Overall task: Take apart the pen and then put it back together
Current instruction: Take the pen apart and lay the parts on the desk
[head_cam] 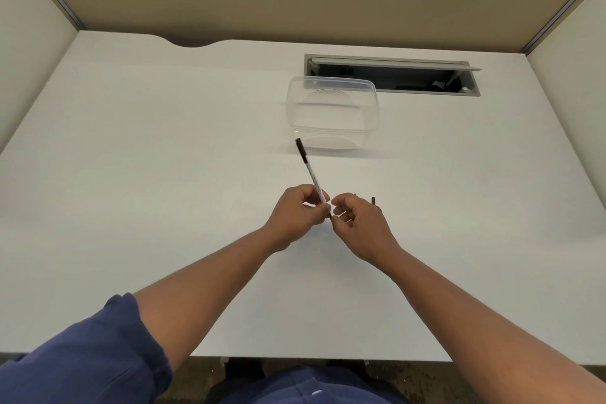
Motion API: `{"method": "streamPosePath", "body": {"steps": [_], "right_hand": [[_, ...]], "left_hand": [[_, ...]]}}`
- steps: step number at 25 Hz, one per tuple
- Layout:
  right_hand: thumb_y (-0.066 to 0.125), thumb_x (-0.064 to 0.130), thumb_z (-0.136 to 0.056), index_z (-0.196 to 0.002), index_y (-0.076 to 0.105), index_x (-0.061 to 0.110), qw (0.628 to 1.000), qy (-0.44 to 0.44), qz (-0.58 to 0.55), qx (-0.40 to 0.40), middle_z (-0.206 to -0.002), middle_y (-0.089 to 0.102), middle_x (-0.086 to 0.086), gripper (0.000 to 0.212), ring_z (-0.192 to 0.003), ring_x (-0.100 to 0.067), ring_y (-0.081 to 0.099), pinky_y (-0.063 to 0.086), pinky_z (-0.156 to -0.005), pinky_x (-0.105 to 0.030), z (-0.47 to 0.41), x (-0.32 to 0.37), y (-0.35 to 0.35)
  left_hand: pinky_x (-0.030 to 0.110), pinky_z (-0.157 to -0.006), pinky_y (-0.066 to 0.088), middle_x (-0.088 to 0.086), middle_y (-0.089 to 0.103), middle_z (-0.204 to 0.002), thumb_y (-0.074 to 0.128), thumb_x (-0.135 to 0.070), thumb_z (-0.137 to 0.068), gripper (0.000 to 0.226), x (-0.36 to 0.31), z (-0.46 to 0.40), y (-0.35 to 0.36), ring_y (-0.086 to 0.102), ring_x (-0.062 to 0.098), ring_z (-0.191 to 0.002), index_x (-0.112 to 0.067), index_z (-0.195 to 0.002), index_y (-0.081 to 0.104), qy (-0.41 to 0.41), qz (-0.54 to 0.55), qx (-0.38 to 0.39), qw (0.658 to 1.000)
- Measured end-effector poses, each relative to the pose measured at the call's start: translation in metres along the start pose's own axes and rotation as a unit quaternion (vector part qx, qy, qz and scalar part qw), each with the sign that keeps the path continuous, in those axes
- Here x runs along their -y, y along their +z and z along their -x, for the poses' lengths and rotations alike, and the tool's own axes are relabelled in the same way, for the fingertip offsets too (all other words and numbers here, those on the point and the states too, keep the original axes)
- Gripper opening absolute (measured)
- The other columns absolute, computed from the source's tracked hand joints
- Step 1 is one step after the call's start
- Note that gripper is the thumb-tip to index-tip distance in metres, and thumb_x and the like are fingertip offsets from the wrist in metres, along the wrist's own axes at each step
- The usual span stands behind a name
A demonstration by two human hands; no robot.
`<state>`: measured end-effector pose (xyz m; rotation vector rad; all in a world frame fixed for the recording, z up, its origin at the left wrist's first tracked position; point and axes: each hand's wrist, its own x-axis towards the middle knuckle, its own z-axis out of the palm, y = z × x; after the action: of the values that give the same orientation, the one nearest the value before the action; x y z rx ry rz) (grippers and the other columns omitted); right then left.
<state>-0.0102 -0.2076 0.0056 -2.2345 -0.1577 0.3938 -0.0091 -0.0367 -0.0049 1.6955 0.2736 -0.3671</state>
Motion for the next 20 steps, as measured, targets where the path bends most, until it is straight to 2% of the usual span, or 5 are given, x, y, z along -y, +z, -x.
{"method": "streamPosePath", "body": {"steps": [9,13,16,18,20], "right_hand": [[0.070,0.023,-0.092,-0.089,0.074,0.020,1.000,-0.006,-0.008,-0.020,-0.067,0.065,0.010,0.006,-0.057,-0.003,0.052,0.044,-0.060,-0.019,-0.003,0.000,0.009],[0.066,0.025,-0.095,-0.083,0.070,0.018,0.999,-0.015,0.044,-0.012,-0.060,0.057,0.013,0.015,-0.055,-0.004,0.049,0.041,-0.059,-0.023,-0.004,-0.003,0.006],[0.061,0.024,-0.095,-0.081,0.066,0.017,0.993,-0.044,0.110,0.005,-0.062,0.054,0.009,0.017,-0.059,-0.009,0.049,0.045,-0.061,-0.033,-0.004,-0.005,0.003],[0.058,0.025,-0.097,-0.080,0.063,0.017,0.986,-0.062,0.153,0.020,-0.069,0.055,0.006,0.019,-0.065,-0.016,0.051,0.047,-0.064,-0.038,-0.004,-0.006,0.002],[0.056,0.026,-0.098,-0.085,0.063,0.016,0.979,-0.079,0.185,0.033,-0.075,0.056,0.002,0.019,-0.071,-0.021,0.054,0.045,-0.063,-0.038,-0.005,-0.006,0.002]], "left_hand": [[0.039,-0.084,0.060,0.010,0.073,-0.092,0.075,-0.010,-0.089,0.022,-0.003,0.013,-0.007,0.076,0.025,-0.095,-0.004,-0.108,0.067,-0.090,0.150,0.034,0.984],[0.035,-0.072,0.058,0.006,0.074,-0.088,0.074,-0.039,-0.088,0.025,-0.007,0.015,-0.018,0.072,0.019,-0.083,-0.015,-0.087,0.068,-0.036,-0.179,0.023,0.983],[0.033,-0.063,0.048,-0.007,0.066,-0.079,0.068,-0.044,-0.089,0.027,-0.010,0.019,-0.026,0.062,0.020,-0.076,-0.023,-0.078,0.058,0.175,-0.457,-0.035,0.872],[0.035,-0.068,0.048,-0.004,0.067,-0.093,0.076,-0.038,-0.084,0.022,-0.008,0.014,-0.032,0.062,0.025,-0.086,-0.023,-0.094,0.064,0.333,-0.530,-0.039,0.779],[0.042,-0.081,0.048,-0.003,0.069,-0.112,0.081,-0.032,-0.079,0.038,-0.002,0.004,-0.035,0.063,0.028,-0.101,-0.024,-0.113,0.068,0.363,-0.595,-0.022,0.717]]}}
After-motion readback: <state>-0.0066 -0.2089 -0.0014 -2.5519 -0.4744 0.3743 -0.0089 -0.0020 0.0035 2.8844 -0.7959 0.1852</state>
